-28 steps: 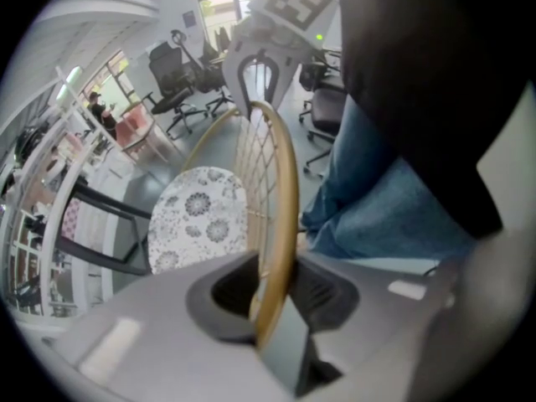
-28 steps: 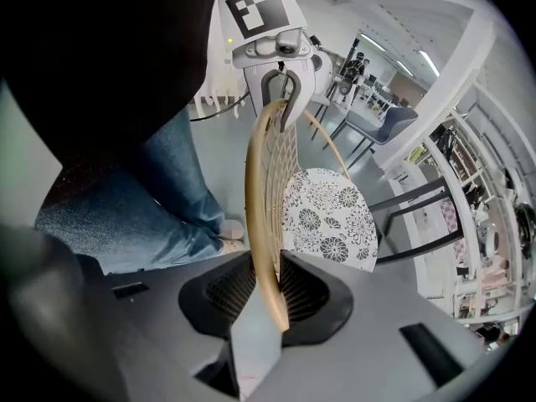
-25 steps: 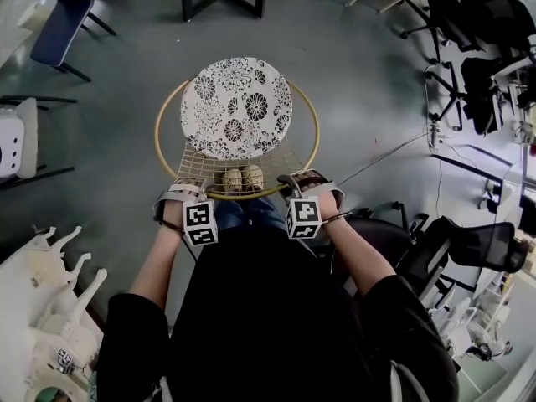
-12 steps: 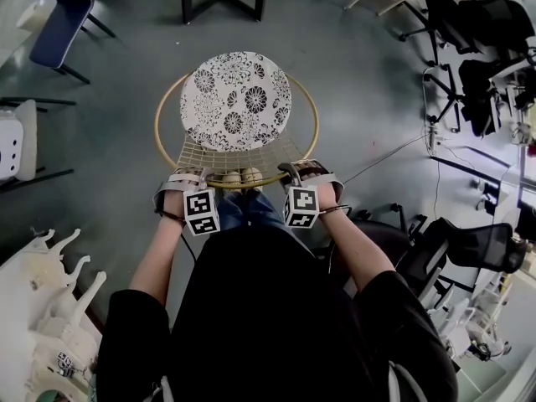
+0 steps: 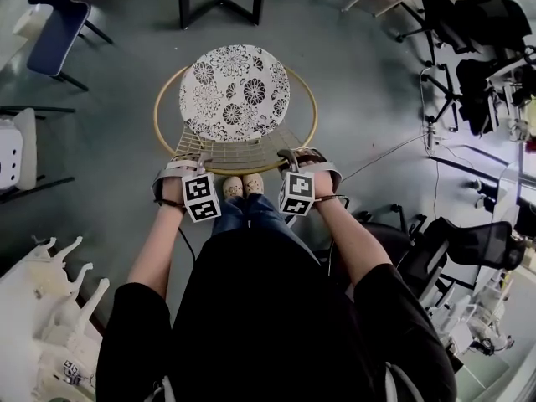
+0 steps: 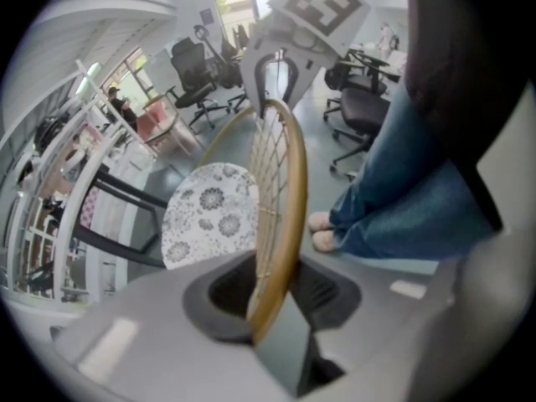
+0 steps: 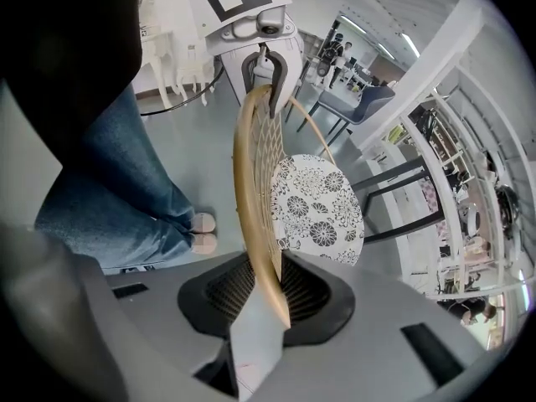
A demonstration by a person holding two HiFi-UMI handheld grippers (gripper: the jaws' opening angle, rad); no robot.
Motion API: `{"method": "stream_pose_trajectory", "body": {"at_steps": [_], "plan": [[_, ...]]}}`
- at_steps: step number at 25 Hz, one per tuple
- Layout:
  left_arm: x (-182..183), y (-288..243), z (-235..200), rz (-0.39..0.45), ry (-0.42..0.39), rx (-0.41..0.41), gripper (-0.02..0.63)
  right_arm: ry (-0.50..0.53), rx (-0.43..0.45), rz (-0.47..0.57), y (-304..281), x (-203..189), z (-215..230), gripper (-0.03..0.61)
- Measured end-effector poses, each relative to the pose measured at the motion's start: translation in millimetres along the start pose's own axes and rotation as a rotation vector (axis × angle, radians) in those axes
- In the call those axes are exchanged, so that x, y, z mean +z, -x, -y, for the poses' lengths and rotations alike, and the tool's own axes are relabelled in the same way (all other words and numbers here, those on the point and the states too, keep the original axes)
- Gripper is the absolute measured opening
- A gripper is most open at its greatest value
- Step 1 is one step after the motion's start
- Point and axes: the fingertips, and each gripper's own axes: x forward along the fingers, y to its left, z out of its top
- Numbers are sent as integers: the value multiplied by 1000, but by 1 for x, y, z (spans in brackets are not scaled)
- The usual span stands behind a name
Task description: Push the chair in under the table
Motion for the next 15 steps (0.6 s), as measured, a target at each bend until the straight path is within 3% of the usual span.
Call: {"method": "stream_pose_trajectory", "body": {"at_steps": [11, 15], "plan": [[0, -7, -39, -2, 32, 24, 124, -12, -36, -37, -13, -3, 39, 87], [2, -14, -72, -10, 50, 34, 126, -16, -54, -37, -22, -8, 71, 87]]}}
